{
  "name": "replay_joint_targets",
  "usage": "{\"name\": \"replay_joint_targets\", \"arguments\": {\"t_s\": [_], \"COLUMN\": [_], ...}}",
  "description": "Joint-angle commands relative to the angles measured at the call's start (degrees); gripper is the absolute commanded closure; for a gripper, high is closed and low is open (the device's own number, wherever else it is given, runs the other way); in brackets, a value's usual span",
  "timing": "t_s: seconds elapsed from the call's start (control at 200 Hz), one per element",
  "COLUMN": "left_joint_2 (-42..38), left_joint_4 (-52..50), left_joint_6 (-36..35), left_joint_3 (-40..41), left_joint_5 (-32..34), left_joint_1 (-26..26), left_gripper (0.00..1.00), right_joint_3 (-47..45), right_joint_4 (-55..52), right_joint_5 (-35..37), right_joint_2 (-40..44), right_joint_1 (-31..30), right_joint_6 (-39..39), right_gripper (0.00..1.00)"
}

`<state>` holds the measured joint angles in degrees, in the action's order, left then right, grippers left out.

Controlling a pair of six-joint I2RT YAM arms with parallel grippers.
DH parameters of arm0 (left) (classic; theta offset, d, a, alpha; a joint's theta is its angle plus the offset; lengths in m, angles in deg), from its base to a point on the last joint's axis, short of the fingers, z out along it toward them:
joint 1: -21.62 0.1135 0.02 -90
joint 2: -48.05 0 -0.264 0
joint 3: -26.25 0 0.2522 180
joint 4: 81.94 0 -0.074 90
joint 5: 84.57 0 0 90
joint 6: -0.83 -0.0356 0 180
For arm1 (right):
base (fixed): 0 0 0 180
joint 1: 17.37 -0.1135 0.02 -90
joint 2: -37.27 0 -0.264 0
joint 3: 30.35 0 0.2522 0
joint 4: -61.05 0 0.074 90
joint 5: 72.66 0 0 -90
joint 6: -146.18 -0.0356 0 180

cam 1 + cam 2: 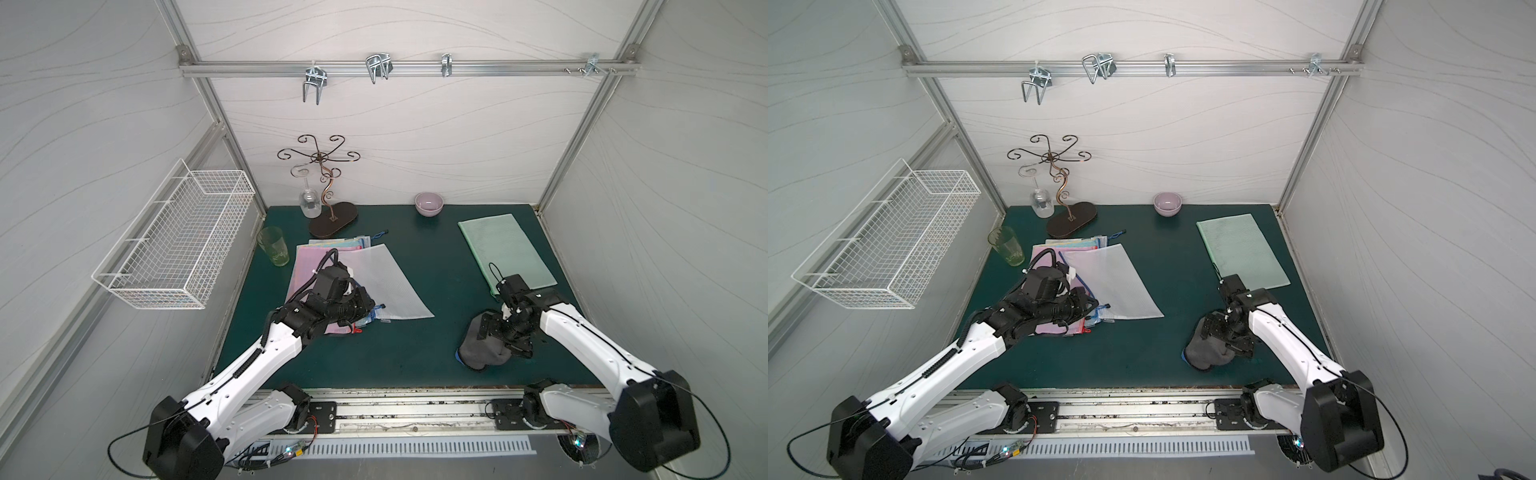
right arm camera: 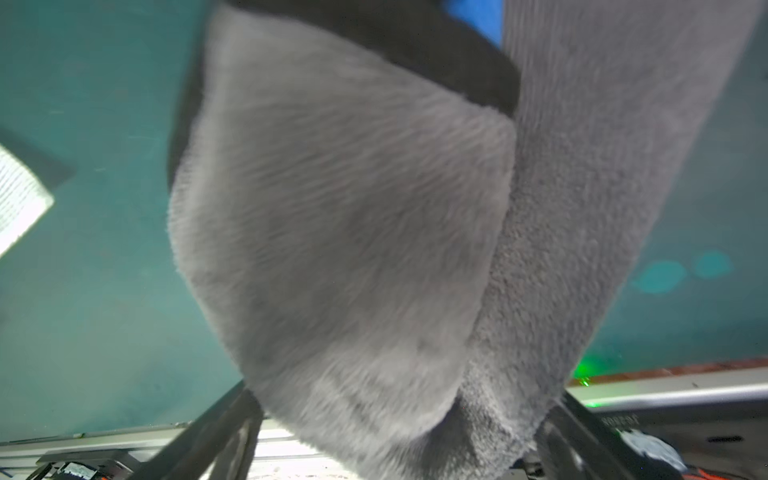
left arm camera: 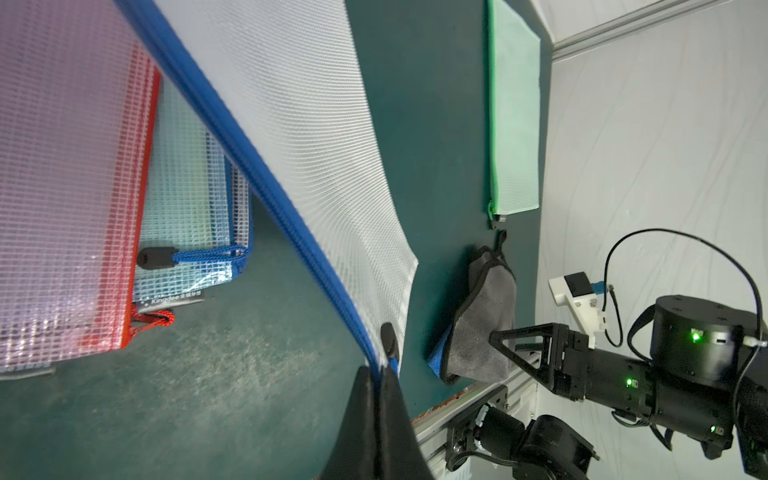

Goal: Wipe the document bag
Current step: Wipe the dirt from the document bag, then place the cleaning item at the center of the board.

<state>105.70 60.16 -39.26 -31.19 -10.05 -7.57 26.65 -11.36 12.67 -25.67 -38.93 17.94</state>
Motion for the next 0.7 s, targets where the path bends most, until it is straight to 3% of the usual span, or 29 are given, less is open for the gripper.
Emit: {"name": "replay_joint_targets", "arguments": {"t_s": [0.0,0.13,0.275,0.335,0.43,0.57,0.695], "left_joint_2": [0.81,0.48,-0.17,-0.33,-0.93,-0.75,0.76], "left_joint_4": [1.43,5.10,5.66,5.24,5.27,8.31,12.68], "left_joint_6": [0.45,2.56,3.31,3.39,3.94,5.68,7.61], "left_joint_3": [-3.45,-3.68,-6.87,-8.30,-9.51,-9.37,-8.22], "left_joint_5": [-2.81,-4.58,-4.69,-4.47,-4.16,-4.57,-3.69], "left_joint_1": [0.45,0.02,-1.32,-1.97,-2.33,-3.61,-6.43], "left_gripper": [1.00,1.00,1.00,1.00,1.00,1.00,1.00], "right_joint_3": [3.90,6.02,4.08,2.60,3.71,-0.43,1.50], "right_joint_4": [-6.40,-8.27,-1.78,0.98,-1.52,8.82,7.41], "right_joint_5": [3.56,6.57,2.01,-2.55,-2.12,-7.08,-6.65], "right_joint_2": [4.40,7.39,9.66,3.74,-10.01,-7.59,-11.59], "right_joint_1": [-2.34,-4.54,-5.34,-5.29,-7.61,-9.59,-10.92], "right_joint_6": [-0.99,-1.44,-1.62,1.26,3.51,-0.82,0.79], "right_gripper": [0.01,0.01,0.01,0.01,0.01,0.01,0.01]}}
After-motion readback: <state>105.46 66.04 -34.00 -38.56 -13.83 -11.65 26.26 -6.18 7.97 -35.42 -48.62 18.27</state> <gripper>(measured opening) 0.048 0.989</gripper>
